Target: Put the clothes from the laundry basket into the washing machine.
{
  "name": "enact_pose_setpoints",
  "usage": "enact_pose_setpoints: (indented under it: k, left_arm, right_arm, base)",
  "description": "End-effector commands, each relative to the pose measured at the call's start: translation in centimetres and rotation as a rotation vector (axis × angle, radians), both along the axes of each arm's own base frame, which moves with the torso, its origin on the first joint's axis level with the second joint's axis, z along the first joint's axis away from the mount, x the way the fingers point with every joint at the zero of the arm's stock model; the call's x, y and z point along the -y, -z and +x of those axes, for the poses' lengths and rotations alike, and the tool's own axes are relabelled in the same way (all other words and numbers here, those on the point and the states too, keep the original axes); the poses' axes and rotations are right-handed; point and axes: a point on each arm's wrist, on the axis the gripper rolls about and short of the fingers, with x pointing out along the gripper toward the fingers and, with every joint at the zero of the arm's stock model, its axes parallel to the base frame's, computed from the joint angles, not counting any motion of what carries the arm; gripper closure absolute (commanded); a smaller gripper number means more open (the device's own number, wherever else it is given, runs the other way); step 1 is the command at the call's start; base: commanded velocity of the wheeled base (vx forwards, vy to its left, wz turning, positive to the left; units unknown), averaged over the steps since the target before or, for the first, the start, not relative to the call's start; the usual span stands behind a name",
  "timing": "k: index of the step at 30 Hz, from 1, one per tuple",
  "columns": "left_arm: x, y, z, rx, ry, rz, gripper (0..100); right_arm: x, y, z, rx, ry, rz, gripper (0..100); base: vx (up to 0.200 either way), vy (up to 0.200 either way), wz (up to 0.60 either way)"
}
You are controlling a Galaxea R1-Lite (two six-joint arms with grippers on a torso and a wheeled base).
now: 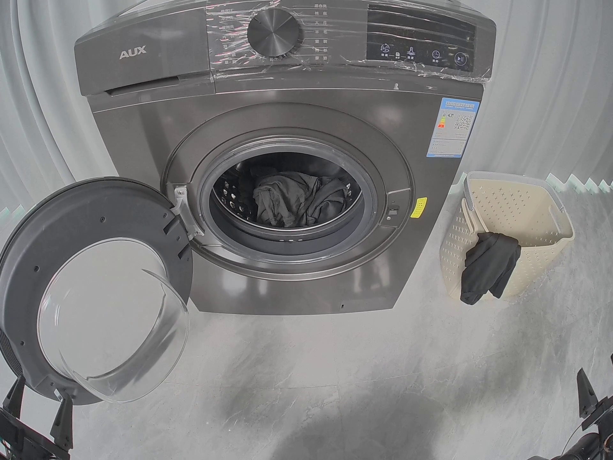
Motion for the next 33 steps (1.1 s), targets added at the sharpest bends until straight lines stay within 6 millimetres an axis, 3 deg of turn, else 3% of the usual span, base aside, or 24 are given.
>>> enact_pose_setpoints:
  k: [1,4,10,17,33]
  left_arm:
    - [0.22,0.55,-0.65,0.063,0.138,0.000,0]
    - [0.25,1.25,-0.59,0.004,0.146,0.021,0]
    - [0.23,1.21,-0.58,0.010,0.138,0.009,0]
    - [0.23,1.21,-0.58,0.010,0.133,0.020,0]
    - [0.20,1.21,-0.58,0.010,0.126,0.011,0]
  right_arm:
    - [-0.13,0.56,-0.38,0.010,0.121,-0.100,0]
    - [-0.48,0.63,-0.72,0.068,-0.002,-0.082,0]
    - [-0.38,0.73,-0.70,0.066,0.036,-0.041,0]
    - [-0.50,0.94,-0.73,0.041,-0.023,0.046,0]
    - [-0.64,1.31,-0.67,0.013,-0.081,-0.019,0]
  base:
    - [0.000,0.000,0.00]
    - [0.000,0.000,0.00]
    - [0.000,0.000,0.00]
    - [0.000,-0.200,0.00]
    - [0.000,-0.200,0.00]
